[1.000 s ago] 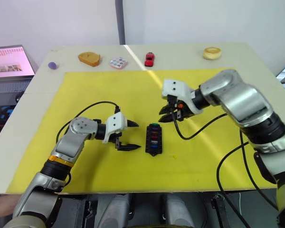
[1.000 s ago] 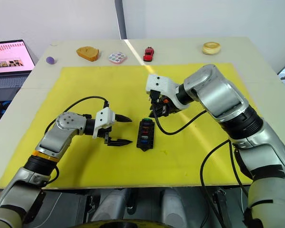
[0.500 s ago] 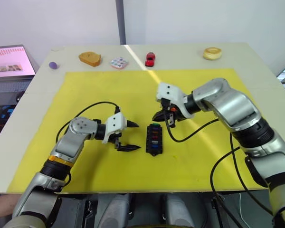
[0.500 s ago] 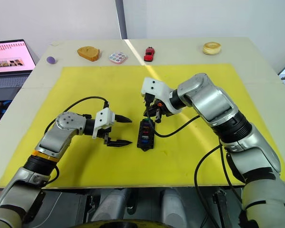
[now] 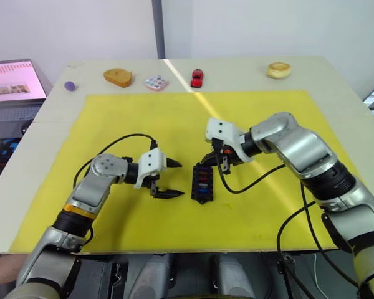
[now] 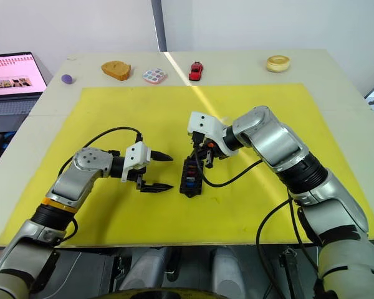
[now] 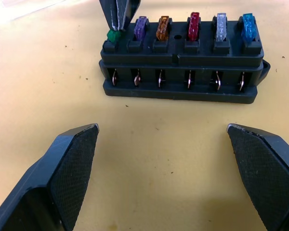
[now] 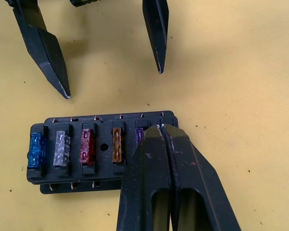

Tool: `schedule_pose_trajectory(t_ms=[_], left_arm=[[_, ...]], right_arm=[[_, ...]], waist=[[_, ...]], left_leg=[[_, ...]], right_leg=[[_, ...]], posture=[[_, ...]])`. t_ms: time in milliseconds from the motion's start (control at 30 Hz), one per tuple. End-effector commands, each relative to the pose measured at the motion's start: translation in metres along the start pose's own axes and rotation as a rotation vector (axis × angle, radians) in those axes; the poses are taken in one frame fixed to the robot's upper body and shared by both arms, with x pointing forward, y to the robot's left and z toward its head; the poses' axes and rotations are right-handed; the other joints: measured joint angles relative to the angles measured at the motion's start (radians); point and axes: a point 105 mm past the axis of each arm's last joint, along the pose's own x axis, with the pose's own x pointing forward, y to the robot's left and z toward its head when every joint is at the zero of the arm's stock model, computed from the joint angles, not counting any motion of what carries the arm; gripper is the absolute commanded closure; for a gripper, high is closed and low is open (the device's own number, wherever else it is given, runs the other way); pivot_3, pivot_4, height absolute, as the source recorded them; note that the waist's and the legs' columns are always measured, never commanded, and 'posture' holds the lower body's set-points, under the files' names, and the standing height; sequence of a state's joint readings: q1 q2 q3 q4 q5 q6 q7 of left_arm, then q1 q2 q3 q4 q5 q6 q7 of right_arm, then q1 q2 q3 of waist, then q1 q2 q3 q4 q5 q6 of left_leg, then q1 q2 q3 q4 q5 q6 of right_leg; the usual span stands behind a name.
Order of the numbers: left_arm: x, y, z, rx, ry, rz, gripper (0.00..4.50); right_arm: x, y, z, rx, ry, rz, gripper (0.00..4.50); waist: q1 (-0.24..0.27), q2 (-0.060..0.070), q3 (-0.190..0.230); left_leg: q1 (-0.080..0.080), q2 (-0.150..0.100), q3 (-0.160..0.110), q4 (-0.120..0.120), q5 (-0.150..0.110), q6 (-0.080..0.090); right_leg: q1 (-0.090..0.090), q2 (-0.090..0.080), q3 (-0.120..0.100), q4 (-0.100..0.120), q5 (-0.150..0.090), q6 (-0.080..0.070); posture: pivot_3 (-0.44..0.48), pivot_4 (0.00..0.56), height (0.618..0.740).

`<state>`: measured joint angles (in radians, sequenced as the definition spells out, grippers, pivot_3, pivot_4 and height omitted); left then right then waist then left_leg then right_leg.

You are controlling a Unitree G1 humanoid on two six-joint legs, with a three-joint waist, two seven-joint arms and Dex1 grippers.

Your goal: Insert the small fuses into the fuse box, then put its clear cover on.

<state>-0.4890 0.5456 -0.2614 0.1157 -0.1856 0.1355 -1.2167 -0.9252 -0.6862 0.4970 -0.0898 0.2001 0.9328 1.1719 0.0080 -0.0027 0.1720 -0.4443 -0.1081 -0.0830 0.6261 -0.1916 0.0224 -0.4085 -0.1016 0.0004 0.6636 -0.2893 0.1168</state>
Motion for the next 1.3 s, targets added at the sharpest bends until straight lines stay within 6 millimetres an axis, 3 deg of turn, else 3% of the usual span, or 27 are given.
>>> schedule_pose_trajectory(t_ms=[33,300,467,600,833,933,1067,1167,1200,1300], left_arm=[[-0.001,0.001,0.006,0.03,-0.014,0.008,0.0],[-0.002,0.0,0.008,0.036,-0.015,0.014,0.0],[-0.009,0.0,0.018,0.018,-0.046,0.012,0.0],[-0.019,0.003,0.029,-0.005,-0.068,0.035,0.0],[-0.065,-0.011,0.041,-0.065,-0.008,0.088,0.0],[-0.091,-0.013,0.039,-0.089,0.051,0.169,0.0],[-0.133,-0.018,0.033,-0.169,0.122,0.275,0.0],[-0.149,-0.024,0.03,-0.197,0.156,0.31,0.0],[-0.157,-0.025,0.028,-0.208,0.172,0.326,0.0],[-0.178,-0.026,0.022,-0.228,0.222,0.373,0.0]], right_arm=[[0.001,0.001,-0.008,0.019,0.039,0.003,4.48],[-0.001,-0.001,-0.004,0.034,0.021,0.0,4.48],[-0.025,0.0,0.032,0.052,-0.139,0.003,4.48],[-0.046,0.001,0.041,0.006,-0.204,-0.035,4.48],[-0.095,-0.008,0.012,-0.158,-0.214,-0.259,4.48],[-0.121,-0.009,-0.02,-0.125,-0.117,-0.307,3.63],[-0.158,-0.004,-0.059,-0.033,-0.027,-0.357,1.73],[-0.171,0.002,-0.071,-0.008,0.004,-0.37,0.25],[-0.175,0.003,-0.079,0.004,0.027,-0.38,0.06],[-0.187,0.007,-0.101,0.046,0.096,-0.416,0.06]], waist=[[0.0,0.0,0.0],[0.002,0.0,0.0],[0.001,0.0,0.0],[0.002,0.0,0.0],[0.003,0.0,0.0],[0.004,0.0,0.001],[0.003,0.001,0.001],[0.002,0.001,0.001],[0.002,0.002,0.0],[0.003,0.002,0.001]], left_leg=[[0.0,0.0,0.0,0.0,0.0,0.0],[0.001,0.0,0.0,0.0,0.0,0.0],[0.0,0.0,0.0,0.0,0.0,0.0],[-0.001,0.0,0.0,0.0,0.0,0.0],[-0.001,0.0,0.0,0.0,-0.001,0.001],[-0.001,0.0,0.0,0.0,0.0,0.001],[0.001,0.001,0.001,-0.002,-0.001,0.001],[0.001,0.001,0.001,-0.003,-0.001,0.001],[0.001,0.001,0.001,-0.003,-0.001,0.001],[0.001,0.002,0.002,-0.004,-0.001,0.0]], right_leg=[[0.0,0.0,0.0,0.0,0.0,0.0],[0.0,0.0,0.0,0.0,0.0,0.0],[0.0,0.0,0.0,0.0,0.0,0.0],[0.0,0.0,0.0,0.0,0.0,0.0],[0.0,0.0,0.0,-0.001,0.0,0.0],[0.001,-0.001,0.0,0.0,0.0,0.0],[0.001,-0.001,0.0,-0.002,0.0,-0.001],[0.001,-0.001,0.001,-0.003,-0.001,-0.001],[0.001,-0.001,0.001,-0.003,-0.001,-0.002],[0.002,-0.001,0.001,-0.004,-0.002,-0.004]], posture=[[0.0,0.15,0.74],[0.0,0.15,0.74],[0.0,0.15,0.74],[0.0,0.15,0.74],[0.0,0.15,0.74],[0.0,0.15,0.74],[0.0,0.15,0.74],[0.0,0.15,0.74],[0.0,0.15,0.74],[0.0,0.15,0.74]])
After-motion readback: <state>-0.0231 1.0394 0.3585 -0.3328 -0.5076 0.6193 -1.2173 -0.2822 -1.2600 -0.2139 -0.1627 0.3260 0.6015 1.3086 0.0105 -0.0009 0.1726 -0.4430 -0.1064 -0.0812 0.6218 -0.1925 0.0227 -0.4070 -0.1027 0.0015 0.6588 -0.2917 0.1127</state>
